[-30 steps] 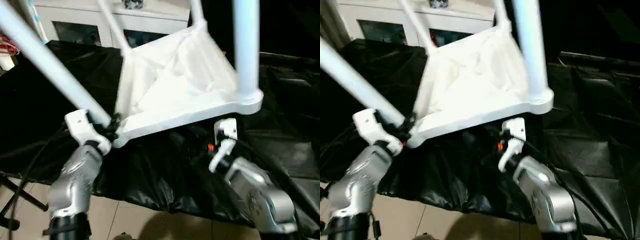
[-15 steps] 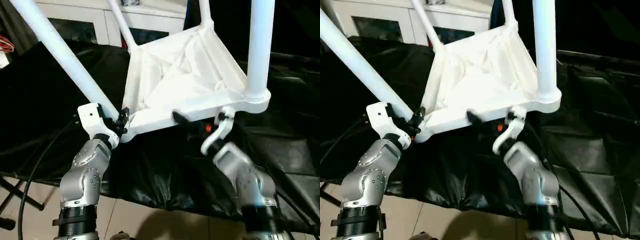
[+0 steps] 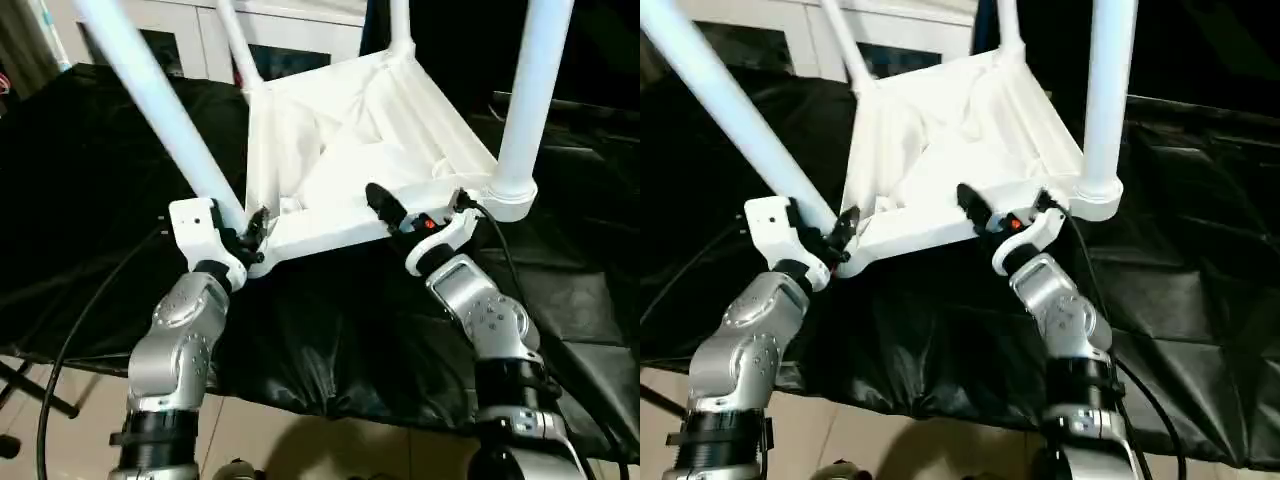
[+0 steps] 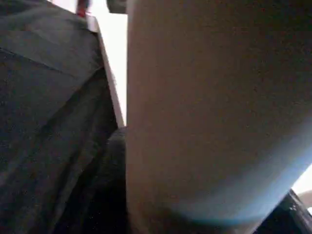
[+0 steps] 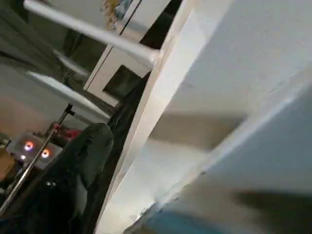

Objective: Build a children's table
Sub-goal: Flip table

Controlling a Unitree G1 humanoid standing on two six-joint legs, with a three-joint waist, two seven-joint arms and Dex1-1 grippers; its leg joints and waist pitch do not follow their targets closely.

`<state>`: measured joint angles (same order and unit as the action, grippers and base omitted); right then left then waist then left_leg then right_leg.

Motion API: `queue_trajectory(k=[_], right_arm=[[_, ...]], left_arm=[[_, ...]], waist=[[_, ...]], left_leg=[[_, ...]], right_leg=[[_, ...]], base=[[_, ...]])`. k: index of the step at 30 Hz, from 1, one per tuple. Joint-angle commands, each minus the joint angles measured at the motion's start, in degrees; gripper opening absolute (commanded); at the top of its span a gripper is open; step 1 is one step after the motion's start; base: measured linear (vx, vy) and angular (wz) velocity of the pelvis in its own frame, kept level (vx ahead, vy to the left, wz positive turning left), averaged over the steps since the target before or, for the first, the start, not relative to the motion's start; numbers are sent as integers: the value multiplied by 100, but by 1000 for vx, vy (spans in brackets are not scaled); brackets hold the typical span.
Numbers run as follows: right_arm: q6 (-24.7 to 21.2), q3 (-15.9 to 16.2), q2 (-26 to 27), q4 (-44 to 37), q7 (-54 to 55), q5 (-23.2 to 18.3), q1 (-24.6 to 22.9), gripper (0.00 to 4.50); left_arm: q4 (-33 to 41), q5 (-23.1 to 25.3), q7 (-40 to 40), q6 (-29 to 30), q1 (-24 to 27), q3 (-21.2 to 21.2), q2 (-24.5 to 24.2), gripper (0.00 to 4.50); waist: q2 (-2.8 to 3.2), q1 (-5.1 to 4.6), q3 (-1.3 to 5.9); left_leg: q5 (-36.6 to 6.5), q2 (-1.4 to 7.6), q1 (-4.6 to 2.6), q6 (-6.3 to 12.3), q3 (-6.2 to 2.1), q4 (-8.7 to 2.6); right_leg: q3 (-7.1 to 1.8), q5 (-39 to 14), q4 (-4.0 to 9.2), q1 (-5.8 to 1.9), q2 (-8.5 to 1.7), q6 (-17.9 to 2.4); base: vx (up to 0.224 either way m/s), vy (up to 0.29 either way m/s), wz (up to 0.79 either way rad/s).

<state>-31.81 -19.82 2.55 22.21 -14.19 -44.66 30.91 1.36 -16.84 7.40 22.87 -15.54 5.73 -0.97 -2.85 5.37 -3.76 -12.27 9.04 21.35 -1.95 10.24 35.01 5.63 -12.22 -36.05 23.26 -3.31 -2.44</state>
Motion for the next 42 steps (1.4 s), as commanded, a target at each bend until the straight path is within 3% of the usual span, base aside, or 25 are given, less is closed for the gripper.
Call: queue_trajectory(k=[1,3,7,19,22,23,27,28,29,32,37,39,42], right_arm=[[2,-272,-16,119,84,-261,290,386],[-19,-367,-11,181,144,-328,328,377],[-5,-655,-13,313,244,-610,453,348],[-3,-563,-216,332,36,-409,504,240],[48,-472,-262,314,-20,-287,491,233],[97,-422,-289,295,-15,-202,478,224],[208,-413,-392,164,45,-82,452,219],[264,-458,-483,85,118,-39,444,218],[264,-458,-483,85,118,-39,444,217],[302,-521,-652,-30,204,10,418,216],[327,-508,-817,-239,275,163,339,207],[353,-486,-918,-402,350,238,306,204],[349,-402,-1096,-658,656,502,276,204]], left_arm=[[307,-137,383,-311,28,-206,65,220],[323,-114,436,-416,45,-256,67,220],[350,-45,497,-603,81,-312,63,220],[315,84,549,-792,158,-398,9,217],[287,62,544,-919,149,-331,32,217],[323,-30,575,-905,164,-266,38,272],[423,-263,737,-847,286,-31,-99,292],[557,-384,1048,-780,521,8,-329,306],[557,-384,1048,-780,521,8,-329,322],[601,-370,1300,-862,906,213,-677,339],[686,-318,1767,-1012,1330,286,-1160,367],[906,-308,2141,-1044,1564,111,-1450,367],[1358,-333,2642,-981,1688,-305,-1741,367]], waist=[[-76,18,451],[-56,17,443],[-69,6,449],[-77,5,460],[-85,8,462],[-88,5,461],[-66,9,463],[-44,16,459],[-65,0,454],[-44,9,438],[-9,26,408],[-39,26,403],[-4,88,393]], left_leg=[[560,444,-42,740,-147,-321],[441,459,-68,640,-142,-329],[425,460,-60,564,-151,-338],[569,445,-52,624,-144,-313],[563,445,-48,630,-147,-311],[568,445,-43,623,-146,-311],[558,452,-63,590,-145,-310],[534,454,-57,573,-150,-312],[534,443,-42,578,-149,-317],[416,445,-68,543,-136,-324],[15,460,-103,259,-139,-378],[-98,460,-107,169,-137,-392],[-160,467,-160,56,-113,-401]], right_leg=[[-424,355,301,-404,-632,-1116],[-428,160,319,-383,-625,-1049],[-428,285,304,-399,-626,-1028],[-423,521,274,-409,-615,-1118],[-422,509,272,-413,-617,-1123],[-422,510,272,-417,-618,-1128],[-419,523,266,-406,-618,-1182],[-417,507,261,-409,-619,-1196],[-416,500,258,-415,-602,-1165],[-422,322,291,-392,-594,-1100],[-429,-167,354,-373,-580,-938],[-435,-300,361,-372,-573,-851],[-442,-382,360,-315,-554,-773]], base=[[0,0,0],[0,0,0],[0,0,0],[0,0,0],[0,0,0],[0,0,0],[0,0,0],[0,0,0],[0,0,0],[0,0,0],[0,0,0],[0,0,0],[0,0,0]])
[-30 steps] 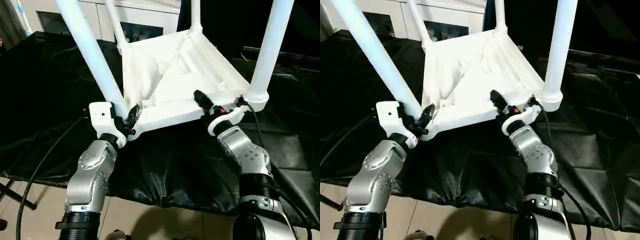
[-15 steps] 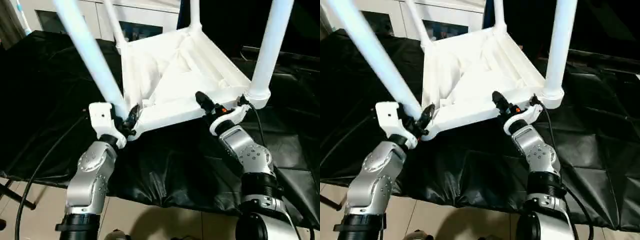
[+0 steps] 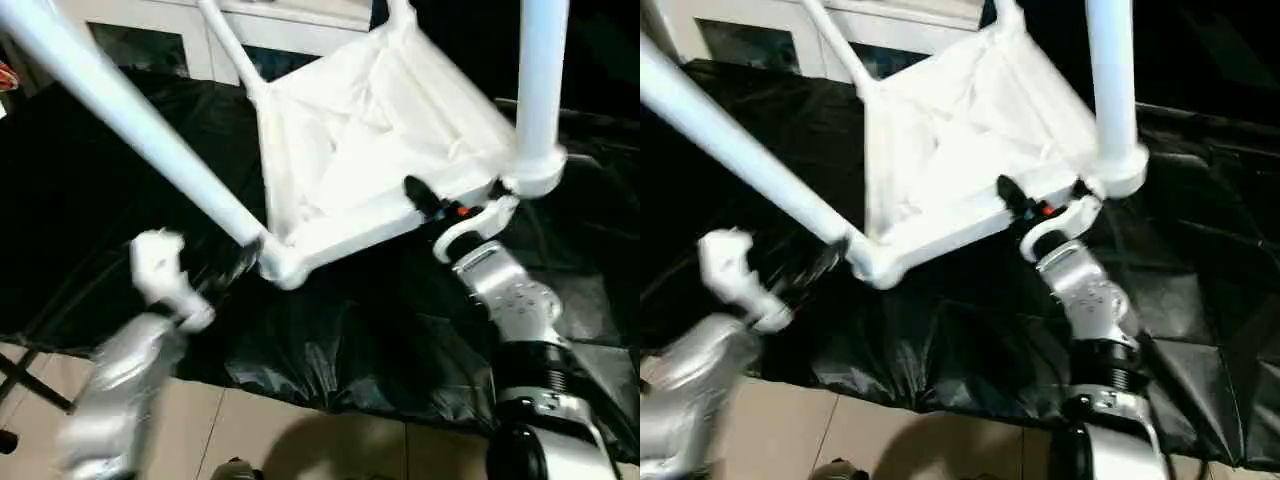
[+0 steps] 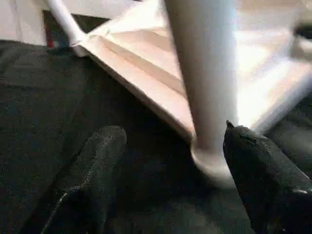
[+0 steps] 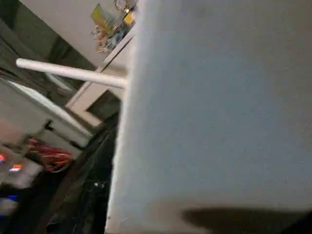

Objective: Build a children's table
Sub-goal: Flip table

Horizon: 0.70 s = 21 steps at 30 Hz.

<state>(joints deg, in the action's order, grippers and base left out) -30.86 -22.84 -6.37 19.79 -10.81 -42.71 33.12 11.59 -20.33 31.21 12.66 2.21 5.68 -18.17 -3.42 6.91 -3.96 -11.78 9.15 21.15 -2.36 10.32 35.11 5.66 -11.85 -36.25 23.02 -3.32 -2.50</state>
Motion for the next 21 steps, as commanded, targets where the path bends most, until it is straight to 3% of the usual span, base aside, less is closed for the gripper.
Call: queue_trajectory(k=[1,4,9,12,13,16,18,21], right_arm=[[223,-121,-205,-458,396,299,64,204],[203,-107,-250,-601,590,419,63,204],[149,13,-332,-885,800,609,17,204],[87,445,-598,-1121,773,1088,-98,204],[163,734,-764,-1205,753,1460,-164,204],[264,1147,-948,-1365,843,2006,-240,204],[198,1137,-915,-1417,968,1995,-217,204],[81,1238,-929,-1492,1218,2122,-154,203]], left_arm=[[363,-3,362,48,-99,-361,-59,367],[418,3,525,67,-138,-512,-131,367],[256,170,554,-48,-219,-650,-243,367],[-147,460,504,-397,-415,-588,-284,367],[-213,505,514,-508,-503,-567,-301,367],[26,456,503,-429,-773,-543,-383,367],[174,467,475,-351,-908,-545,-429,367],[379,588,379,-261,-1253,-557,-489,367]], waist=[[69,-38,393],[49,-49,377],[41,-106,394],[42,-104,396],[38,-100,398],[37,-106,402],[34,-116,388],[18,-151,355]], left_leg=[[-370,462,-184,32,-105,-426],[-679,459,-135,-174,-106,-462],[-648,433,-111,-217,-93,-451],[-647,420,-112,-212,-90,-448],[-635,420,-105,-218,-96,-450],[-632,435,-115,-260,-102,-450],[-739,431,-125,-284,-96,-455],[-1145,436,-182,-369,-110,-482]], right_leg=[[-449,-580,413,-253,-555,-748],[-456,-1053,452,-298,-579,-583],[-462,-1028,456,-297,-550,-399],[-461,-1090,478,-299,-539,-299],[-457,-1105,479,-307,-542,-265],[-452,-1066,454,-297,-548,-296],[-457,-1169,469,-288,-550,-326],[-452,-1728,531,-259,-550,-257]], base=[[0,0,0],[0,0,0],[0,0,0],[0,0,0],[0,0,0],[0,0,0],[0,0,0],[0,0,0]])
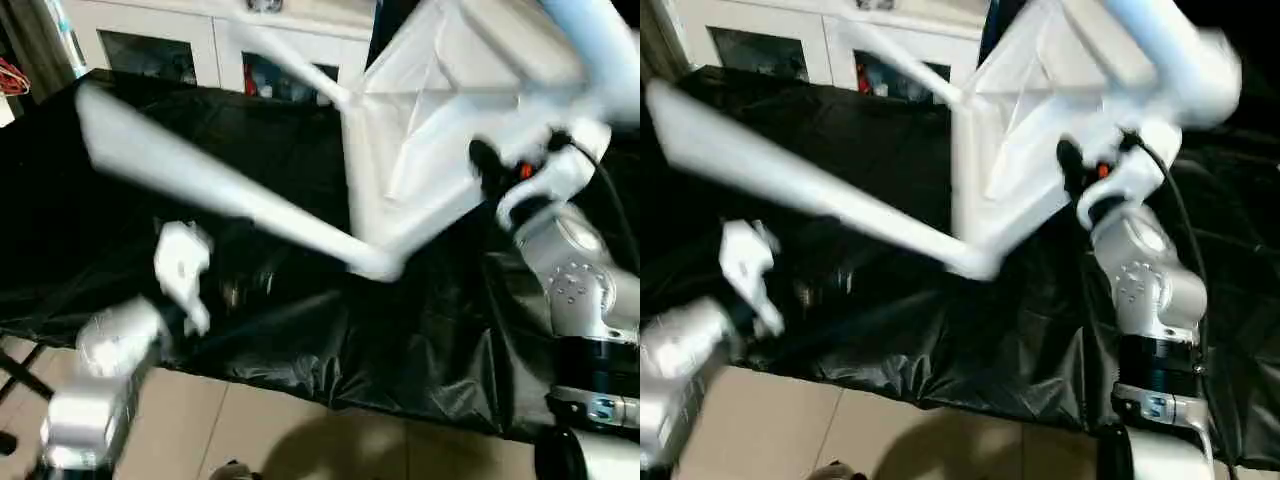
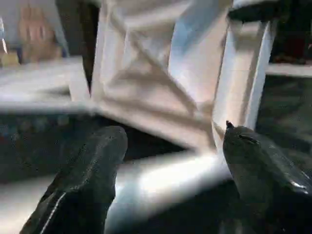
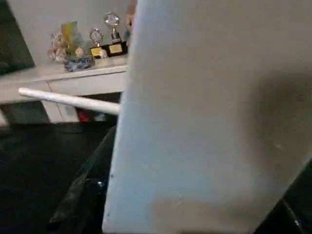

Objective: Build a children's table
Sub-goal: Flip table

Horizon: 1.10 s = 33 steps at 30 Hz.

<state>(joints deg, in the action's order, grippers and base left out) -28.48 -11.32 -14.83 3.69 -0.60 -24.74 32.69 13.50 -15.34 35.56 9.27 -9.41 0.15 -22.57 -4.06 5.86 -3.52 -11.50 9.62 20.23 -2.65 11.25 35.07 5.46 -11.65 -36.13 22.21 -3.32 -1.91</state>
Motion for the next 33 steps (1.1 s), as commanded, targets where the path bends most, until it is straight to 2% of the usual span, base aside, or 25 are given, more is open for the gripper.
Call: queue_trajectory(k=[1,4,7,8,14,17,19,22,23,24,25,26,27,28,29,30,31,33], right_arm=[[-198,151,-98,97,286,404,-76,202],[-278,192,-87,59,508,479,-32,201],[-366,313,-52,-35,737,679,-12,201],[-400,548,-83,-133,754,937,-24,201],[-572,1090,-81,-320,1009,1568,-26,199],[-587,1228,-101,-264,965,1625,7,198],[-590,1321,-154,-157,856,1721,32,198],[-572,1414,-220,-101,738,1815,42,198],[-506,1422,-219,-89,647,1850,13,198],[-496,1422,-218,-88,634,1854,8,198],[-367,1379,-165,-84,585,1835,-61,254],[-338,1373,-147,-93,585,1829,-93,254],[-338,1373,-147,-93,585,1829,-93,254],[-260,1377,-120,-107,570,1814,-143,254],[-228,1393,-107,-128,577,1821,-172,285],[-207,1400,-93,-150,608,1842,-190,293],[-193,1401,-67,-188,653,1863,-219,293],[-160,1396,-42,-218,673,1885,-248,307]], left_arm=[[254,136,-97,131,-255,-13,-76,367],[311,217,-167,171,-494,-33,-118,367],[396,390,-203,182,-788,-88,-220,367],[393,556,-211,105,-1004,-134,-291,367],[367,1058,-220,-159,-1785,-352,-468,367],[405,1157,-221,-189,-2131,-441,-456,367],[279,1422,-363,-376,-2492,-496,-446,367],[201,1604,-412,-503,-2605,-531,-491,367],[110,1856,-467,-725,-2714,-580,-559,367],[95,1896,-476,-762,-2731,-588,-570,367],[-62,2267,-677,-1205,-2890,-602,-664,367],[-133,2481,-806,-1448,-2954,-608,-729,367],[-133,2481,-806,-1448,-2954,-608,-729,367],[-226,2691,-866,-1754,-3024,-640,-843,367],[-305,2839,-959,-1935,-3070,-650,-903,367],[-371,2941,-1040,-2059,-3106,-651,-937,367],[-464,3071,-1127,-2169,-3150,-662,-996,367],[-578,3200,-1204,-2237,-3193,-680,-1050,367]], waist=[[80,-55,307],[32,-60,319],[46,-53,338],[43,-53,335],[69,-55,355],[56,-65,358],[55,-64,365],[47,-80,357],[41,-84,355],[42,-92,351],[56,-94,354],[54,-97,365],[54,-99,365],[63,-99,366],[66,-104,369],[60,-108,372],[102,-99,388],[94,-101,383]], left_leg=[[-1307,391,-114,-372,-213,-483],[-1379,374,-132,-377,-212,-469],[-1221,378,-122,-393,-214,-470],[-1211,382,-110,-416,-222,-475],[-1060,379,-97,-512,-235,-474],[-1069,384,-91,-546,-233,-475],[-1066,380,-90,-549,-227,-463],[-1085,379,-78,-536,-231,-459],[-1103,374,-79,-512,-227,-453],[-1123,372,-71,-502,-229,-455],[-1140,374,-70,-502,-234,-454],[-1133,378,-69,-491,-243,-452],[-1113,384,-68,-505,-246,-455],[-1081,389,-68,-510,-253,-462],[-1087,392,-71,-513,-252,-460],[-1081,397,-70,-518,-252,-457],[-1041,398,-74,-535,-256,-454],[-972,395,-65,-527,-244,-448]], right_leg=[[-431,-1898,538,-168,-554,-278],[-437,-2029,556,-159,-550,-189],[-437,-1793,519,-157,-538,-175],[-434,-1740,506,-168,-540,-195],[-440,-1434,458,-193,-543,-172],[-447,-1265,434,-204,-548,-232],[-450,-1192,427,-211,-545,-265],[-453,-1266,435,-226,-559,-271],[-455,-1346,456,-217,-558,-255],[-454,-1404,462,-218,-555,-235],[-454,-1474,470,-217,-557,-209],[-451,-1452,472,-222,-553,-181],[-451,-1410,465,-221,-553,-186],[-446,-1315,455,-221,-554,-222],[-446,-1206,447,-219,-551,-280],[-448,-1149,438,-221,-553,-299],[-449,-1007,399,-234,-568,-387],[-454,-859,389,-236,-560,-467]], base=[[0,0,0],[0,0,0],[0,0,0],[0,0,0],[0,0,0],[0,0,0],[0,0,0],[0,0,0],[0,0,0],[0,0,0],[0,0,0],[0,0,0],[0,0,0],[0,0,0],[0,0,0],[0,0,0],[0,0,0],[0,0,0]])
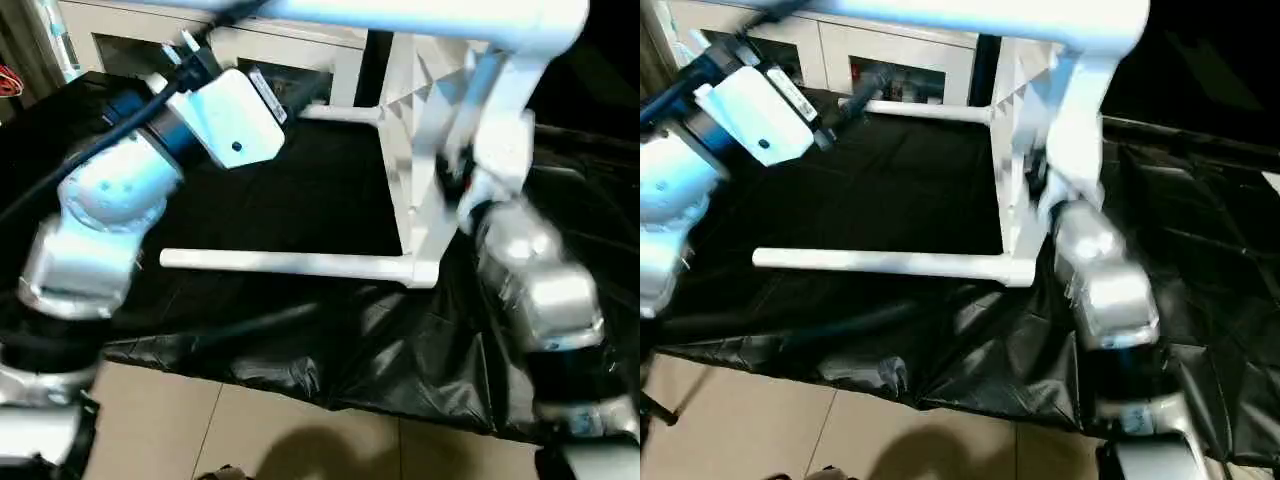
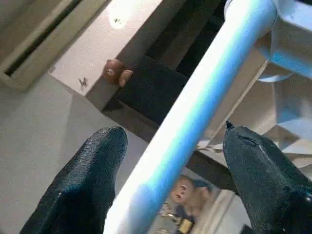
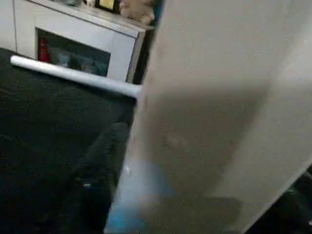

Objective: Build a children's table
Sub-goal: Flip table

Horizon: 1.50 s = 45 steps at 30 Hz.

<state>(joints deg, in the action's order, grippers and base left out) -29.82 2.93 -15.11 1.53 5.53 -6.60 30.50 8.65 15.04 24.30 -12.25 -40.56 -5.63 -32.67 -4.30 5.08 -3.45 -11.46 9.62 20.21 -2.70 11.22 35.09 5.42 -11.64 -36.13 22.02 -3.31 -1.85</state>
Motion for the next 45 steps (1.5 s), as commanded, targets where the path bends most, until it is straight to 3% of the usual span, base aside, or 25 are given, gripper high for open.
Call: queue_trajectory(k=[1,2,10,20,23,26,31,37,40,42,45], right_arm=[[4,-38,9,-16,61,94,-47,307],[21,-45,46,-83,16,88,-114,307],[199,2,185,-120,-117,122,-388,307],[545,-100,253,305,-261,170,-361,307],[736,-226,352,386,-275,72,-388,271],[799,-222,366,409,-326,61,-393,259],[926,-269,442,513,-369,11,-384,215],[1073,-289,515,651,-418,23,-306,198],[1208,-376,385,757,-534,74,-206,196],[1229,-403,353,785,-551,81,-178,196],[1427,-578,-73,986,-763,143,115,196]], left_arm=[[-187,248,-123,-147,-106,-113,-70,367],[-459,455,-280,-207,-174,-129,-142,367],[-1690,1185,-1091,-467,-748,-83,-311,367],[-2711,1543,-1518,-766,-1293,-216,-380,367],[-2846,1413,-1503,-886,-1313,-186,-329,333],[-2928,1356,-1513,-933,-1291,-159,-278,330],[-3122,1356,-1494,-966,-1319,-188,-280,285],[-3208,1286,-1470,-1009,-1393,-195,-227,239],[-3122,797,-1179,-919,-1339,-89,-21,234],[-3116,731,-1155,-893,-1330,-68,9,233],[-3012,198,-1022,-597,-1215,215,199,230]], waist=[[119,-28,375],[155,-18,376],[164,-12,377],[174,2,371],[185,16,380],[194,19,378],[189,33,365],[198,42,364],[197,53,360],[195,64,360],[190,80,359]], left_leg=[[-942,390,-55,-512,-236,-449],[-918,382,-60,-506,-236,-444],[-895,398,-68,-465,-248,-453],[-998,411,-76,-472,-257,-454],[-951,412,-65,-451,-258,-449],[-912,421,-70,-439,-252,-449],[-1056,421,-78,-443,-255,-458],[-1077,422,-83,-449,-256,-464],[-1071,418,-83,-434,-250,-461],[-1070,412,-84,-418,-239,-453],[-987,403,-79,-344,-225,-438]], right_leg=[[-453,-811,382,-223,-561,-501],[-457,-785,377,-221,-567,-520],[-455,-608,367,-227,-578,-647],[-457,-738,383,-220,-609,-726],[-459,-643,372,-235,-629,-804],[-453,-521,358,-224,-618,-866],[-458,-802,392,-220,-638,-816],[-458,-834,398,-209,-638,-786],[-459,-881,407,-209,-648,-797],[-460,-923,410,-207,-642,-808],[-457,-985,414,-215,-641,-828]], base=[[0,0,0],[0,0,0],[0,0,0],[0,0,0],[0,0,0],[0,0,0],[0,0,0],[0,0,0],[0,0,0],[0,0,0],[0,0,0]])
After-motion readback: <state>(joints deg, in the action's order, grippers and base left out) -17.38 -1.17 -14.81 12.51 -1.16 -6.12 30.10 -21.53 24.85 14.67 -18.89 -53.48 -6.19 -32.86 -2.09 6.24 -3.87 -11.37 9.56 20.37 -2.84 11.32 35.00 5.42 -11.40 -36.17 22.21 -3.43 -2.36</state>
